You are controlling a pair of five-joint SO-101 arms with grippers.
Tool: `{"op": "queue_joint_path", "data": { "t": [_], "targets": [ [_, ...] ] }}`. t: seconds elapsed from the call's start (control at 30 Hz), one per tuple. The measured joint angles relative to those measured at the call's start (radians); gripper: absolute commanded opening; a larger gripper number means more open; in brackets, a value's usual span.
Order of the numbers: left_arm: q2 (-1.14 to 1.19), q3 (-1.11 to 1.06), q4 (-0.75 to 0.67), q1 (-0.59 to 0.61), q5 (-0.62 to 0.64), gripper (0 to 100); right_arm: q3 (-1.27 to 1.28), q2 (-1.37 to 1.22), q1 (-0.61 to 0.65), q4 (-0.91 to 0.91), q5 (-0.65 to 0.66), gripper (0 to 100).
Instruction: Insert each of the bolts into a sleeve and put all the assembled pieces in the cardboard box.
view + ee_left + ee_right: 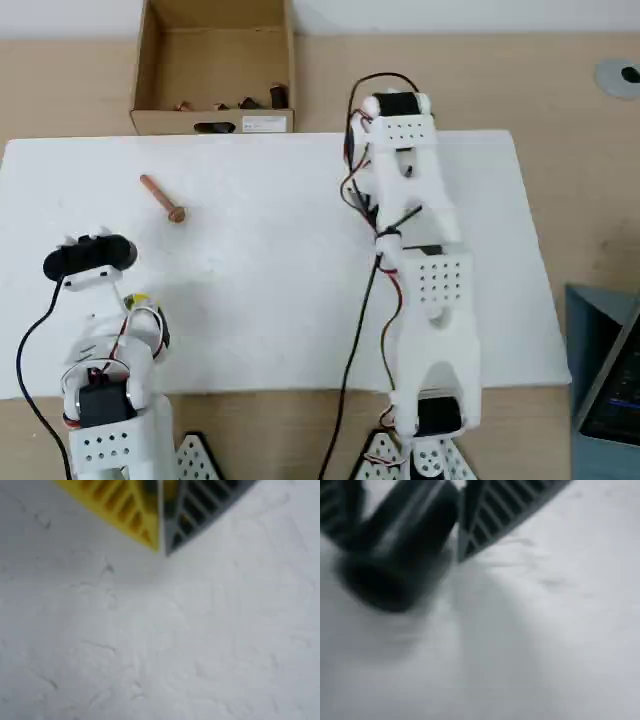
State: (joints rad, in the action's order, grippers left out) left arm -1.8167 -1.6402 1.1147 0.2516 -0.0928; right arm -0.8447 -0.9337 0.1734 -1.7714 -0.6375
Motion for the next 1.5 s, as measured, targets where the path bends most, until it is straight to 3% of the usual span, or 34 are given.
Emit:
{"op": "queue_joint_path", "data": {
  "t": [0.47,0.7,1.27,1.5],
  "targets": [
    [0.000,0.000,0.000,0.000,0.000,0,-0.153,-0.002,0.009,-0.003,0.034,0.9],
    [0.000,0.000,0.000,0.000,0.000,0,-0.126,0.199,0.049,-0.003,0.086,0.9],
    [0.000,0.000,0.000,0.000,0.000,0,0.657,1.123,0.054,-0.003,0.114,0.9],
    [0.000,0.087,0.015,0.000,0.000,0,0.962,1.456,-0.011,0.023,0.114,0.9]
  ]
}}
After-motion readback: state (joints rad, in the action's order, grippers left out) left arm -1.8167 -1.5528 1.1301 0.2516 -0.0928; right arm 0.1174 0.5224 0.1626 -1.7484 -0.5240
